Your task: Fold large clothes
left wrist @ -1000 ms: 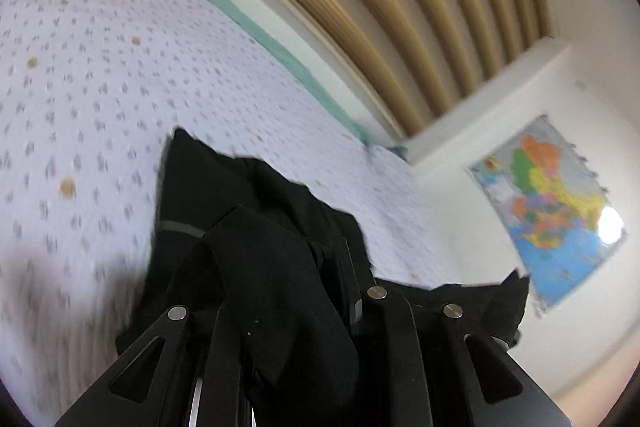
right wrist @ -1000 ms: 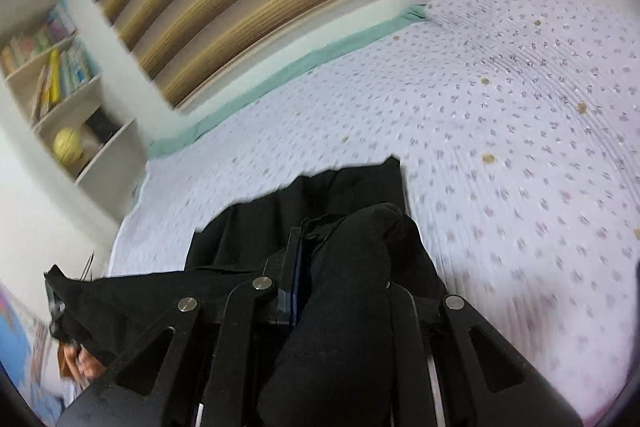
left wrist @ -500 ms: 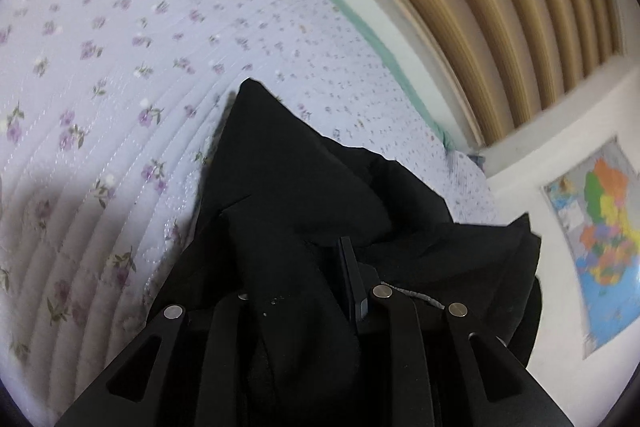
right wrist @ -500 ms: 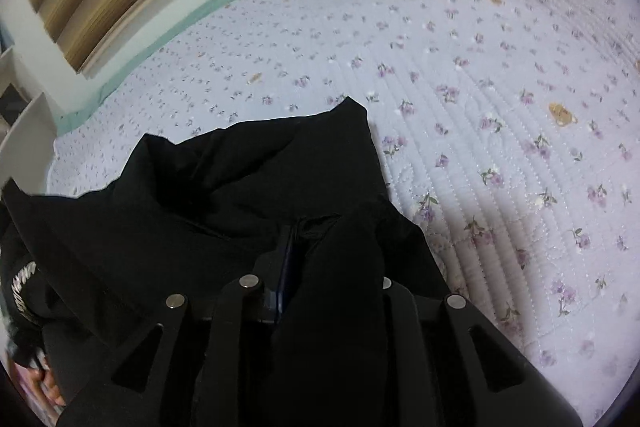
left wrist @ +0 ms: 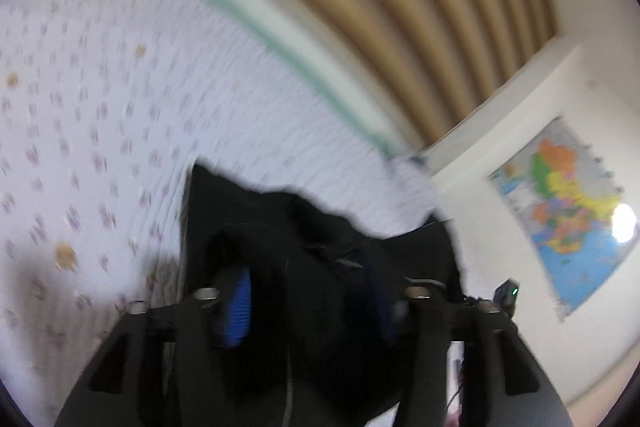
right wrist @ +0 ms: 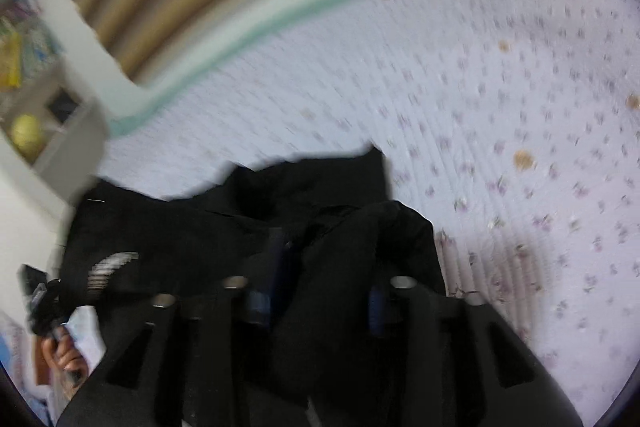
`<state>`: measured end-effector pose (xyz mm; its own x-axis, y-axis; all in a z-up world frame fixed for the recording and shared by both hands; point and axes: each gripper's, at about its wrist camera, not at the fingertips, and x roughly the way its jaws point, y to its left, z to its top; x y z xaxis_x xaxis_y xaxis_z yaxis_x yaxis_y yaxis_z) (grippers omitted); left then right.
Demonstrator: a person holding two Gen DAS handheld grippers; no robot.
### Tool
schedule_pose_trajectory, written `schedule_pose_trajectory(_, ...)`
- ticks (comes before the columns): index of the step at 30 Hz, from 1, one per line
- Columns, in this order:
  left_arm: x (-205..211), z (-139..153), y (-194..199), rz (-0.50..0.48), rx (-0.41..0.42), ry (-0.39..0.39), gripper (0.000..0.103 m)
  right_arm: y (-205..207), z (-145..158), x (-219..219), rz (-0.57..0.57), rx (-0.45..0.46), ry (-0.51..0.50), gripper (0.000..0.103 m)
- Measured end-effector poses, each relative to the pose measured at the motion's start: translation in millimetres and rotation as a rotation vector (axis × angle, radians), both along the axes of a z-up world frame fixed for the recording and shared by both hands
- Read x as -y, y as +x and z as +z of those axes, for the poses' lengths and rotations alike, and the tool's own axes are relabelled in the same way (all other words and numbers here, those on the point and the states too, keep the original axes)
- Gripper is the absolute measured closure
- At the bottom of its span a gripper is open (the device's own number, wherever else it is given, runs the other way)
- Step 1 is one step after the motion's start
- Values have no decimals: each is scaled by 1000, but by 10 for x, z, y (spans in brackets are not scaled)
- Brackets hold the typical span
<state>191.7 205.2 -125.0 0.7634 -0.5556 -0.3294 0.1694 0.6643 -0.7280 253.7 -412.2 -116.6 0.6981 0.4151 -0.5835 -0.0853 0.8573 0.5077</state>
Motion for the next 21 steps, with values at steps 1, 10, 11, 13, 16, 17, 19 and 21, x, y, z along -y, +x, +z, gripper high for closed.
schedule_pose_trajectory(1, -60, 108, -88, 29, 35, 0, 30, -140, 132, 87, -3, 53, 47, 19)
schedule_pose_trajectory(10, 638, 516, -229, -51, 122, 198, 24, -559, 641, -603, 90, 252, -167, 11)
schedule_pose_trajectory(11, 855, 474, -151, -73, 99, 264, 24, -536, 587, -839, 116, 237, -250, 11)
schedule_pose_trajectory(13, 1182, 369, 35, -94, 56, 356, 24, -447, 464, -1219, 160, 210, -335, 18)
schedule_pose_trajectory(16, 1520, 68, 600, -93, -118, 400, 24, -128, 270, -1711, 221, 145, -349, 33)
schedule_pose_trajectory(17, 1568, -42, 771, -81, -179, 410, 24, 16, 212, -1830, 245, 110, -356, 37)
schedule_pose_trajectory(19, 1612, -344, 1147, -47, -307, 452, 24, 417, -26, -2162, 275, 5, -446, 42)
schedule_pose_trajectory(21, 1561, -601, 1368, -47, -376, 440, 23, 725, -219, -2289, 266, -28, -508, 37)
